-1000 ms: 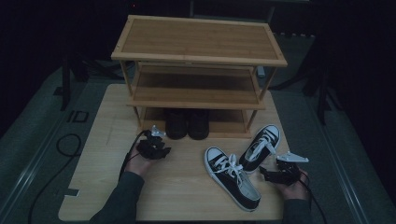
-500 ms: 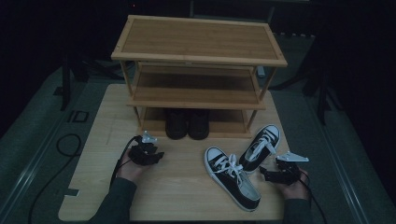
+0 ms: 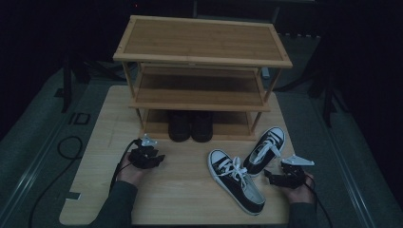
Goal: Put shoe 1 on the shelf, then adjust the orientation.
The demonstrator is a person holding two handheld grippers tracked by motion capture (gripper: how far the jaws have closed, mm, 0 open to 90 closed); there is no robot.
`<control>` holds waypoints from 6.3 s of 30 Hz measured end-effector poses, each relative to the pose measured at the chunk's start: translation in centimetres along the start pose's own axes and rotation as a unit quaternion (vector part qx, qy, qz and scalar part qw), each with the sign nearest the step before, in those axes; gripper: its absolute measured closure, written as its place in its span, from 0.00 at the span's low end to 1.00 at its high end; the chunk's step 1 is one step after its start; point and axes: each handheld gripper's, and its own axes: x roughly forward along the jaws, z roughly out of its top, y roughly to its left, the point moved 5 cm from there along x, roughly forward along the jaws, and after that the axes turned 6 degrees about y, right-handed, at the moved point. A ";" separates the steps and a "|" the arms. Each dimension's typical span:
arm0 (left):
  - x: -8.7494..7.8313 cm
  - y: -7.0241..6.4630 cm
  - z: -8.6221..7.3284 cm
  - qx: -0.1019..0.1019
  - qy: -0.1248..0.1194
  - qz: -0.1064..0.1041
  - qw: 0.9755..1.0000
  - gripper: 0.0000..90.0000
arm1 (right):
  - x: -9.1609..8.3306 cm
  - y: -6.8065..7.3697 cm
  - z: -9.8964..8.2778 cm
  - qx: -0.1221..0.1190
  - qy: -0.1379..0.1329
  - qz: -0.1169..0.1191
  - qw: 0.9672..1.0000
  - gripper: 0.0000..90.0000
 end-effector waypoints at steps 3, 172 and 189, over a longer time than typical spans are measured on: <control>0.1 0.0 0.0 0.003 0.003 0.001 1.000 0.67 | 0.0 0.0 0.0 0.000 0.000 0.001 1.000 0.16; 1.0 -0.4 -0.6 0.013 -0.035 -0.019 0.999 0.52 | -2.8 9.2 7.7 -0.106 0.058 0.049 0.991 0.81; 1.0 -0.3 -0.6 0.009 -0.037 -0.024 0.999 0.51 | -4.1 9.4 7.3 -0.125 0.064 0.049 0.989 0.90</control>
